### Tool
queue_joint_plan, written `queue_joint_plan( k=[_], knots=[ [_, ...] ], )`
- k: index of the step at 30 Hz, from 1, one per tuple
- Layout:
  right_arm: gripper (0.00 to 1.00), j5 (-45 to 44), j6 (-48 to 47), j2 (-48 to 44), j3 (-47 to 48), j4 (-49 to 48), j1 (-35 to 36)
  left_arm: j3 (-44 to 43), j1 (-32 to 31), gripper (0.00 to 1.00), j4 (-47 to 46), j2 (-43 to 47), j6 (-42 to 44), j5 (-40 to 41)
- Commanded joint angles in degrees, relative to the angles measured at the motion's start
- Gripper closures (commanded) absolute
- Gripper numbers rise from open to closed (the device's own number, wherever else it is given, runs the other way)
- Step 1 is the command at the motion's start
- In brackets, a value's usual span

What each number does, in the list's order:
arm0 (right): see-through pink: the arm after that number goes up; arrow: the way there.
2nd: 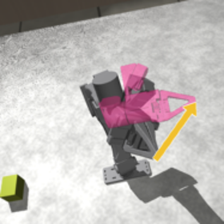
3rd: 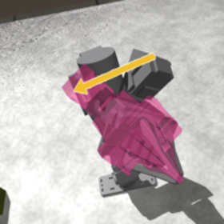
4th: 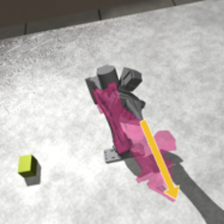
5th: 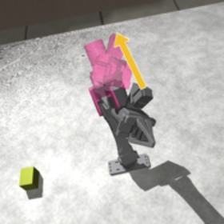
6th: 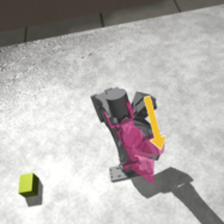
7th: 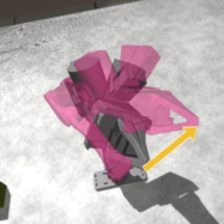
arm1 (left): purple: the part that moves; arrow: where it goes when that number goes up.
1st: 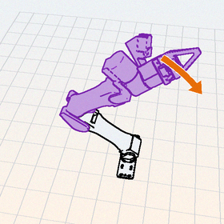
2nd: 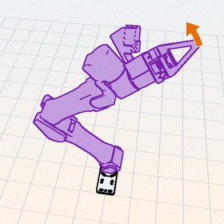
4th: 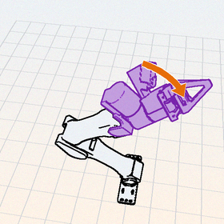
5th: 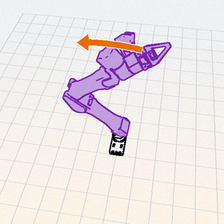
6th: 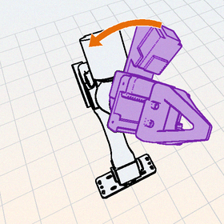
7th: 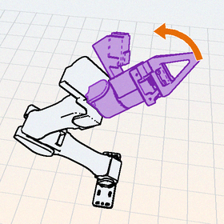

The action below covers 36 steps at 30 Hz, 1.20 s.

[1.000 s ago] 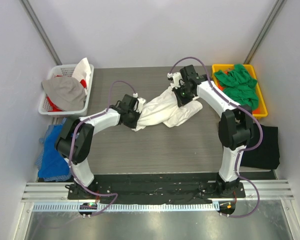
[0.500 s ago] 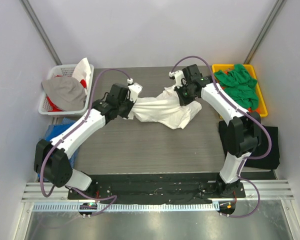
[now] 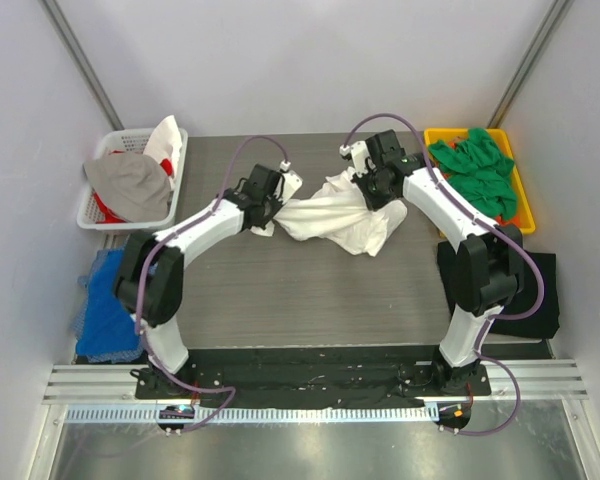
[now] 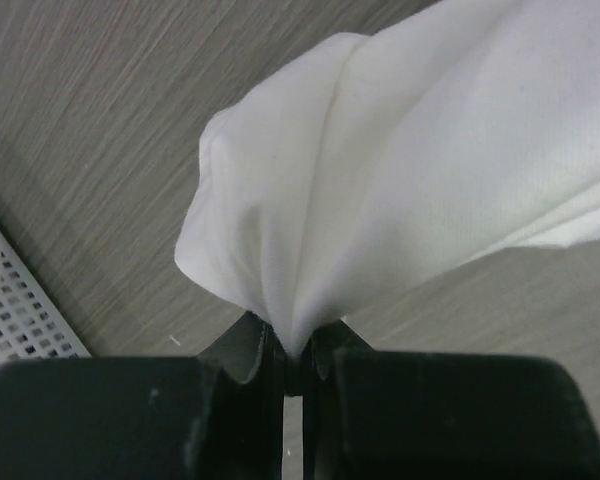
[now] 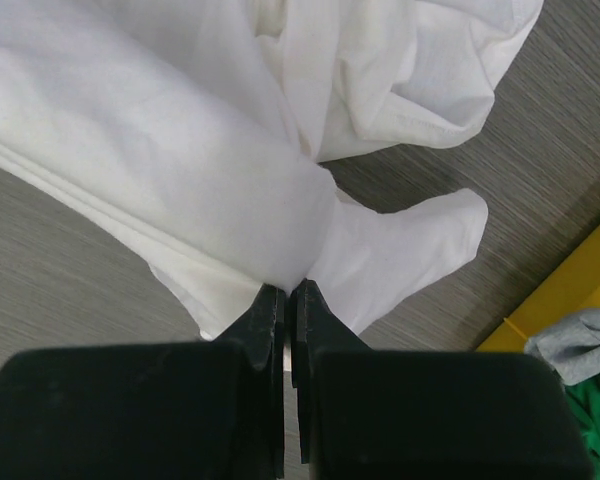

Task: Fold and stack the t-shirts
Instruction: Flatten out the tshirt

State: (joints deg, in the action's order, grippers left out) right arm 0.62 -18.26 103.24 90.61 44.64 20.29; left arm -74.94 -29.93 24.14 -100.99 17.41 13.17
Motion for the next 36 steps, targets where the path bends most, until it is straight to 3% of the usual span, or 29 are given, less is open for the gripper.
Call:
queue_joint_plan(
  k=[1, 6, 9, 10, 11, 14, 16, 26, 36],
  knots=[
    [0.99, -4.8, -2.1, -1.1, 0.0, -1.4, -1.3, -7.9, 0.6, 0.97, -5.3, -6.6, 4.0, 4.7],
    [0.99, -5.1, -2.4, -1.1, -0.8, -1.3, -1.7, -13.9, 0.6, 0.91, -8.5, -11.8, 5.5, 5.8],
    [0.99, -4.9, -2.4, -0.9, -1.4, -1.3, -1.7, -17.0, 0.6, 0.76, -9.1, -14.8, 6.1, 6.3],
    [0.99, -4.8, -2.3, -0.8, -1.7, -1.3, -1.6, -17.4, 0.6, 0.61, -9.5, -15.5, 6.1, 6.4],
    [0.99, -4.6, -2.2, -0.8, -1.8, -1.3, -1.7, -17.9, 0.6, 0.55, -10.0, -16.6, 6.1, 7.0],
    [0.99, -4.3, -2.2, -0.8, -2.3, -1.3, -1.6, -17.8, 0.6, 0.47, -11.8, -17.2, 5.3, 7.7],
    [0.99, -4.2, -2.1, -0.6, -2.4, -1.3, -1.7, -16.9, 0.6, 0.35, -12.8, -16.6, 4.6, 8.1],
    [0.99, -2.6, -1.9, 0.6, -2.6, -1.9, -1.7, -5.9, 0.6, 0.25, -10.8, -7.4, 3.4, 0.6],
    [0.99, -2.3, -1.9, -0.2, -4.5, -2.4, -1.6, -11.0, 1.5, 0.28, -3.8, -13.1, 6.1, -11.8]
  ],
)
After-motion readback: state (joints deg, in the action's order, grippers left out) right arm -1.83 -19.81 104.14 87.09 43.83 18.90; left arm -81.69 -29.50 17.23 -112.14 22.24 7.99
